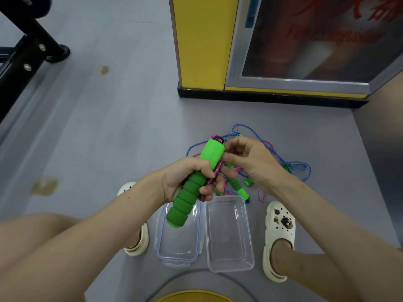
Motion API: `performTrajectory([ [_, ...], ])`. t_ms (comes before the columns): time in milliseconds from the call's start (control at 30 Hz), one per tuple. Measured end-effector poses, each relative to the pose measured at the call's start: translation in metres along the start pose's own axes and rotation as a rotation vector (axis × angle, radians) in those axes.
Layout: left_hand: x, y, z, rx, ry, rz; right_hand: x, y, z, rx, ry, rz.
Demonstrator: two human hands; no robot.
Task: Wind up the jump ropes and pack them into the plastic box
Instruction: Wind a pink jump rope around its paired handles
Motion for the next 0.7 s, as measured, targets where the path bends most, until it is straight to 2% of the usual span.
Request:
performTrajectory([
  [100,0.0,0.002,-0.002,0.089,0.091,0.072,-0.002,0.005,0.0,-0.011,0.004,-0.259],
  [267,0.002,0.008,-0.006,0.129,0.174,0.148,-0.003,0.009,0.002,0.05,0.082,-0.377],
  [333,0.002,0.01,-0.009,0.152,0.212,0.194,-0.004,0.011,0.004,0.103,0.115,-0.35],
  [467,-0.003,0.014,-0.014,0.165,0.292,0.225,-0.01,0.02,0.008,0.149,0.188,-0.016],
  [533,-0.007,0.014,-0.015,0.105,0.344,0.246,-0.015,0.026,0.009,0.153,0.252,0.021],
  [600,-0.009,0.011,-0.017,-0.02,0.39,0.248,-0.018,0.03,0.009,0.173,0.275,0.001],
  [700,-0.011,0.006,-0.017,-0.199,0.446,0.192,-0.02,0.027,0.009,0.227,0.313,0.1],
])
Point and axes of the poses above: each hand's wrist, its own z-axis away from the middle knuckle, its own y-axis out of the palm, x = y × z, the point moved 2 cm from there along -z, towards the middle knuckle, and after that the axes turned 13 degrees about x, right-handed, at the moved point
